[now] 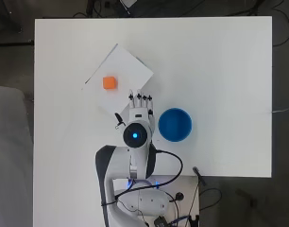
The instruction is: Teleoperate dual arm-hand system to pick and place objects
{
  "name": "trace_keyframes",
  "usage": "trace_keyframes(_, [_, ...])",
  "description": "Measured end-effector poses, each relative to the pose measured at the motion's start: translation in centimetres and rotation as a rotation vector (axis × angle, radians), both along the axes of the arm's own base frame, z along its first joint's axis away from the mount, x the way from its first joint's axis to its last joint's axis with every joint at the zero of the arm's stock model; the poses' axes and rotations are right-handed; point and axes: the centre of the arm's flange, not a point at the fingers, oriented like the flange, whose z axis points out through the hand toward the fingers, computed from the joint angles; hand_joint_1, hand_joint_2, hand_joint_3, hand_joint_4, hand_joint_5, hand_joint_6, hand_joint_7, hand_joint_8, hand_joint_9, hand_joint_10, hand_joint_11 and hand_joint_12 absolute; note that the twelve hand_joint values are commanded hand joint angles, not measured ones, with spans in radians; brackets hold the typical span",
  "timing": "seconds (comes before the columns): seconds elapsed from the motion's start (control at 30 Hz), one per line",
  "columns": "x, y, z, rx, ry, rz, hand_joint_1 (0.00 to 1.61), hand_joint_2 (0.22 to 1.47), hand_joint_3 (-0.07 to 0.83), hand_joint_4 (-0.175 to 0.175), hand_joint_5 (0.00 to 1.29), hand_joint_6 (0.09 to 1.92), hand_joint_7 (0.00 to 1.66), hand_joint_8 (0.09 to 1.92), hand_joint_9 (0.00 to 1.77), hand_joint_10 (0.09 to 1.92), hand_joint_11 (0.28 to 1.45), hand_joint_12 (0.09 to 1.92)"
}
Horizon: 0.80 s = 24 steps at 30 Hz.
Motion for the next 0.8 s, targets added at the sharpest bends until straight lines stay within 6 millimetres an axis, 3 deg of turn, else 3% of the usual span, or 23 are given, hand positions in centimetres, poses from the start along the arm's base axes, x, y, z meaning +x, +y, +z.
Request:
trace_keyframes(0.13, [0.1,-3.6,0.6,-0.112,-0.009,-0.077,0.09,1.08,-0.001,0.090,0.29,0.09,0.32,0.09,0.47,0.09,0.48,0.09])
trace_keyframes(0.23, [0.2,-4.8,1.0,-0.125,-0.013,-0.106,0.08,1.07,-0.004,0.083,0.28,0.09,0.32,0.09,0.47,0.09,0.48,0.09])
trace_keyframes(0.37, [0.7,-5.5,0.6,0.030,-0.012,-0.127,0.01,1.08,0.001,0.032,0.25,0.09,0.34,0.09,0.50,0.09,0.51,0.09])
trace_keyframes(0.5, [1.3,-6.1,0.3,0.178,-0.027,-0.104,0.00,1.09,0.003,0.010,0.25,0.09,0.40,0.09,0.54,0.09,0.54,0.09])
trace_keyframes(0.6, [2.0,-4.2,-0.3,0.169,-0.036,-0.047,0.00,1.08,-0.005,0.008,0.25,0.09,0.38,0.09,0.52,0.09,0.52,0.09])
trace_keyframes(0.8, [5.5,3.6,-3.1,0.145,-0.031,0.062,0.00,1.01,-0.021,0.026,0.17,0.09,0.28,0.09,0.45,0.09,0.49,0.09])
